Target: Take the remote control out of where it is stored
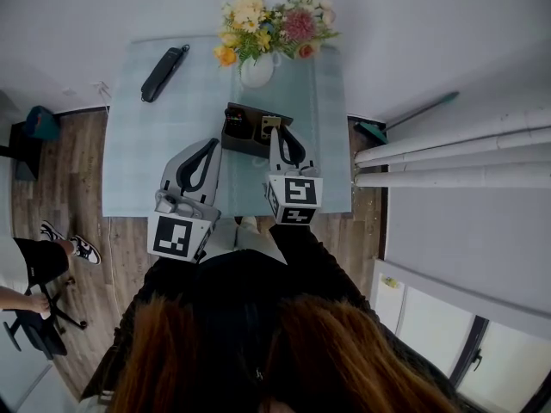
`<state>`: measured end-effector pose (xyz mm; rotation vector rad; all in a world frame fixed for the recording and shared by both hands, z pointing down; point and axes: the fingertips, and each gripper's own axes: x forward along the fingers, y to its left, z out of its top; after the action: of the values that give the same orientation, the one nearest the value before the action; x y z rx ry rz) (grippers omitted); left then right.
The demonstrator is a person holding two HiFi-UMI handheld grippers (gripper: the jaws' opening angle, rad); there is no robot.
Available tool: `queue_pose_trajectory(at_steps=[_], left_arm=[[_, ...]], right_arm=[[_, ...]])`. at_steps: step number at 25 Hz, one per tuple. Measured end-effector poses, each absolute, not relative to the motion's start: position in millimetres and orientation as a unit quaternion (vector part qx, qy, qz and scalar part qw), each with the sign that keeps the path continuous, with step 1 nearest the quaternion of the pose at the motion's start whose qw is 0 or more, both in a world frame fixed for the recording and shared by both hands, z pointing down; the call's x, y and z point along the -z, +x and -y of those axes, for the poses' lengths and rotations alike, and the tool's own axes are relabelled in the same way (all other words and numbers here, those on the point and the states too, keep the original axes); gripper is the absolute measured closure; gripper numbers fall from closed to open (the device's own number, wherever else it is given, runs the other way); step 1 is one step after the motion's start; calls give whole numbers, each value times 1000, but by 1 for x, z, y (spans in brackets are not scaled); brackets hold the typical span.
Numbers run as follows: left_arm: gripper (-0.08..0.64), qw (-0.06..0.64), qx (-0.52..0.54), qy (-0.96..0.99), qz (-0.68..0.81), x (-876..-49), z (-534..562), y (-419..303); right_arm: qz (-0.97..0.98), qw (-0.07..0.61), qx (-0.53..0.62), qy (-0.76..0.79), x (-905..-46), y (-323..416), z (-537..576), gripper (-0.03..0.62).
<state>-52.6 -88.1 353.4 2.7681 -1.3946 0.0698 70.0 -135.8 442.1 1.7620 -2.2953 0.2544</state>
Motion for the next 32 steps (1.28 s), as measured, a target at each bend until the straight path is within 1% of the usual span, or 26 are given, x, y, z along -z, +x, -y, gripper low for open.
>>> queue_pose_trajectory(at_steps=[3, 4, 7, 9, 15, 19, 29, 30, 32], left_arm=[[555, 19, -17, 894, 447, -355, 84, -53], [555, 19, -15, 894, 447, -355, 83, -53], [555, 15, -17, 895, 445, -355, 81, -54], [555, 17, -21, 894, 448, -355, 81, -55], [555, 22, -24, 893, 449, -356, 80, -58], [555, 25, -32, 891, 451, -358, 81, -59], [555, 30, -29, 890, 454, -366, 77, -64], [555, 31, -29, 889, 456, -367, 77, -65], [555, 32, -30, 887, 459, -368, 76, -68]], right_arm=[[774, 128, -98, 612, -459, 73, 140, 572], [771, 131, -105, 615, -464, 74, 141, 559], [763, 137, -122, 620, -477, 73, 145, 476], [759, 142, -128, 622, -483, 71, 148, 438], [752, 152, -129, 629, -493, 63, 158, 378], [744, 161, -127, 636, -500, 62, 162, 360], [718, 159, -123, 666, -512, 68, 167, 364], [716, 157, -121, 669, -511, 69, 167, 368], [711, 153, -122, 675, -511, 73, 168, 395]])
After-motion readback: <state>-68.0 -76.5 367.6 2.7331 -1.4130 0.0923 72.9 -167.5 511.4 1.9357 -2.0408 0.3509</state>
